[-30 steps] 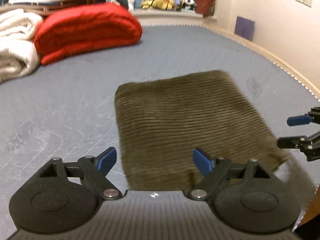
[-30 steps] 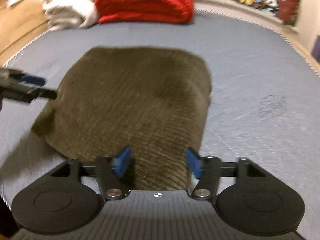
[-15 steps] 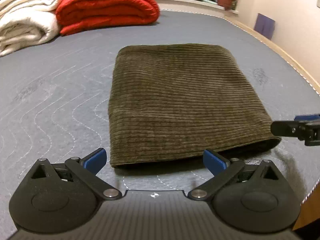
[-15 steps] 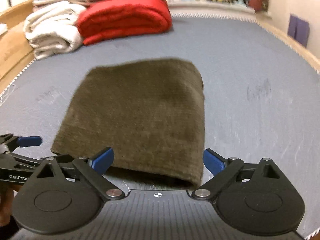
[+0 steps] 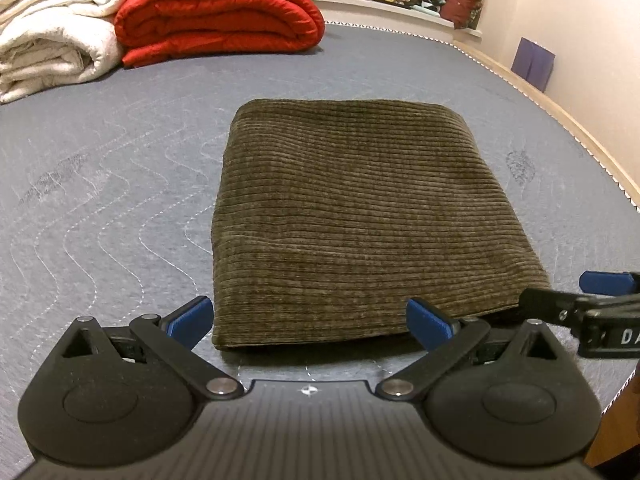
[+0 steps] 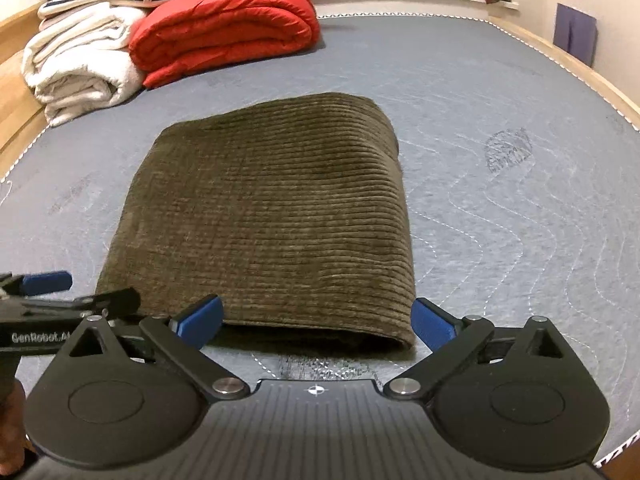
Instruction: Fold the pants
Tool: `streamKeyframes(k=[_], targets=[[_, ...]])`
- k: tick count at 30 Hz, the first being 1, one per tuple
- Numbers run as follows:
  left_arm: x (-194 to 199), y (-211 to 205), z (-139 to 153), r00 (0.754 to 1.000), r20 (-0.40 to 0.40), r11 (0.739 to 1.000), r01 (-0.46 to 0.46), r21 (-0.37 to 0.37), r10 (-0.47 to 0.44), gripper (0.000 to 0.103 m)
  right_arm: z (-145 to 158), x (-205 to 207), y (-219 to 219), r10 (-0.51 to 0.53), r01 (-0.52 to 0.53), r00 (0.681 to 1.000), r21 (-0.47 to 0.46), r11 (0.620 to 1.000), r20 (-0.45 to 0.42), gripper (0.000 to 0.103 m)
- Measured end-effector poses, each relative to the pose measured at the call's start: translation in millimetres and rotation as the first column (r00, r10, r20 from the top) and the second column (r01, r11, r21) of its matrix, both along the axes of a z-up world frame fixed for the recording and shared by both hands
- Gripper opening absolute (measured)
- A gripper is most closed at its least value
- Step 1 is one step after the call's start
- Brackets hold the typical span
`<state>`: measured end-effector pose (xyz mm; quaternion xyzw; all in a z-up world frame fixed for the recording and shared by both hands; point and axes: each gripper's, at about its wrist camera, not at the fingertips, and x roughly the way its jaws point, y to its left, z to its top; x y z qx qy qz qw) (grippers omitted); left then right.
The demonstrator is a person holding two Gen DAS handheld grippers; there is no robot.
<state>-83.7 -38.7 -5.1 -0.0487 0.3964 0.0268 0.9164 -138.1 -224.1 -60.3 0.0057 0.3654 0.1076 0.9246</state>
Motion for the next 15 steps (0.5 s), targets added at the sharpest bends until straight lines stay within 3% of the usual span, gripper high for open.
streamKeyframes(k=[15], targets=[[-4.1, -2.2, 0.1, 1.000, 0.012, 1.000, 0.017, -0.003, -0.017, 0.103, -4.0, 0.6, -0.7, -0.016, 0.016, 1.000, -0.022, 1.000, -0.004, 0.100]])
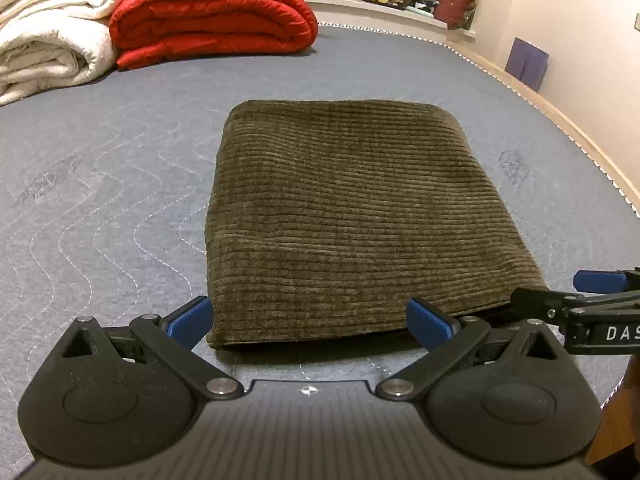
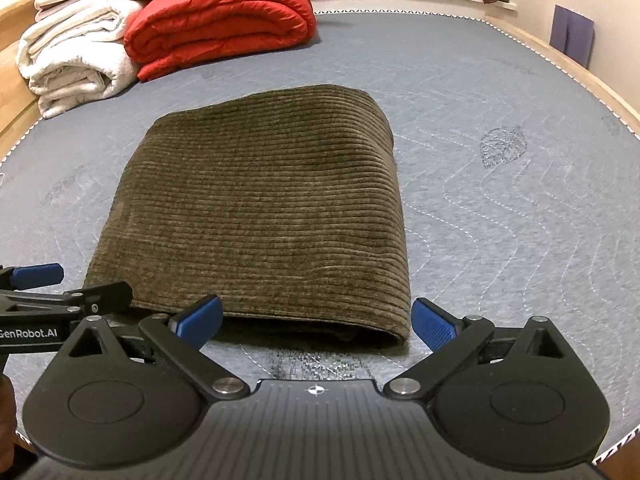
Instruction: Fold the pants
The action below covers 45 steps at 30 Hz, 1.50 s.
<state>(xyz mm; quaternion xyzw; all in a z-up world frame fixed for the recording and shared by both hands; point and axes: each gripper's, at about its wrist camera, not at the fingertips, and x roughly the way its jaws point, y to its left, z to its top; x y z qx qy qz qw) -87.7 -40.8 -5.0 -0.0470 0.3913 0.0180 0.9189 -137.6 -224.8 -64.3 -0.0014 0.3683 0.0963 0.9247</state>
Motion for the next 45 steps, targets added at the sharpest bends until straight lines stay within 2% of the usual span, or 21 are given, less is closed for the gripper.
streamKeyframes(k=[45], targets=[[-1.6, -5.6, 2.1, 0.999, 0.023, 1.000, 0.026, 0.013, -0.026, 0.103, 1.6, -2.5, 4.7, -0.002, 0.002, 1.000, -0.014, 1.000, 0.016, 0.100]])
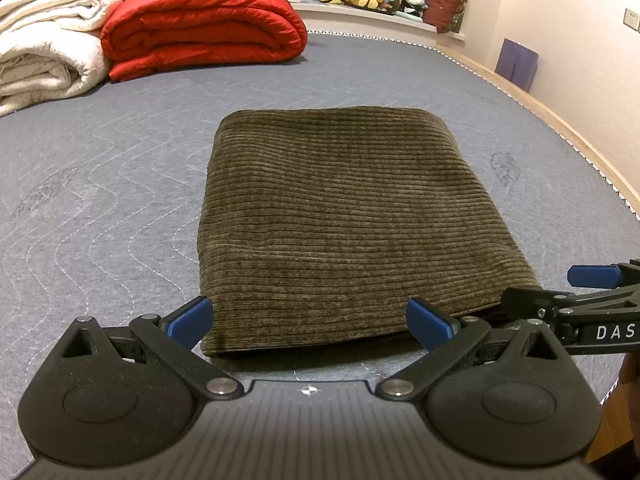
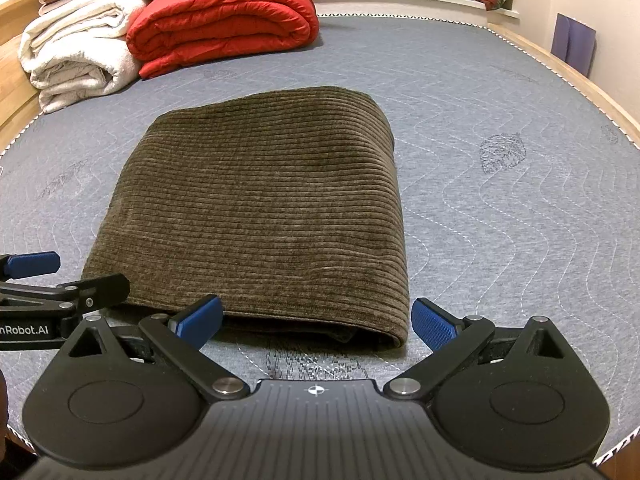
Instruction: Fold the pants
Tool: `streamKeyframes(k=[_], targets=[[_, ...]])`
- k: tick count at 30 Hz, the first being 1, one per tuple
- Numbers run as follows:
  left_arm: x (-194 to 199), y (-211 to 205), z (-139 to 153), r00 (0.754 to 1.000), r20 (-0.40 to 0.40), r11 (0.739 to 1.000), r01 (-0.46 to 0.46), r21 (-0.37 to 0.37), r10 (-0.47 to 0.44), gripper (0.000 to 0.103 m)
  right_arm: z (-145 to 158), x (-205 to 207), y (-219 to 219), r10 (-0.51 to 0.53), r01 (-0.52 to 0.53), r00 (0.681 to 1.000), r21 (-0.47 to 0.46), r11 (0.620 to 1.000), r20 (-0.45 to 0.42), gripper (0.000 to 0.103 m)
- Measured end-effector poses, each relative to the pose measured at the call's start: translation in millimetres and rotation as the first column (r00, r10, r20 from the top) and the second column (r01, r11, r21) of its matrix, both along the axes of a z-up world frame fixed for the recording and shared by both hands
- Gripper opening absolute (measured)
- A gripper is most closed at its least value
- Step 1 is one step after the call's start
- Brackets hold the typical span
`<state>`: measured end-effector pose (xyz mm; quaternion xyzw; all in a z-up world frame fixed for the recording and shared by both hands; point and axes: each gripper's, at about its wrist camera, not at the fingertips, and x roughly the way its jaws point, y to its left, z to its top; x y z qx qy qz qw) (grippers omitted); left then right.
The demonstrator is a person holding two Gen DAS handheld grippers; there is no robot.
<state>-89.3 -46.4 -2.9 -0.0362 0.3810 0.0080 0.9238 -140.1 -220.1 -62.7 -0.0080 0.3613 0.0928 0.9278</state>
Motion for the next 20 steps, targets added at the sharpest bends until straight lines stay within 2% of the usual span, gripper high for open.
streamKeyframes(k=[20], targets=[[-2.8, -1.7, 2.0, 0.999, 0.020, 1.000, 0.026, -0.001, -0.026, 0.103, -2.3, 2.0, -3.3, 0.014, -0.014, 1.000, -0.009, 1.000, -0.003, 0.100]])
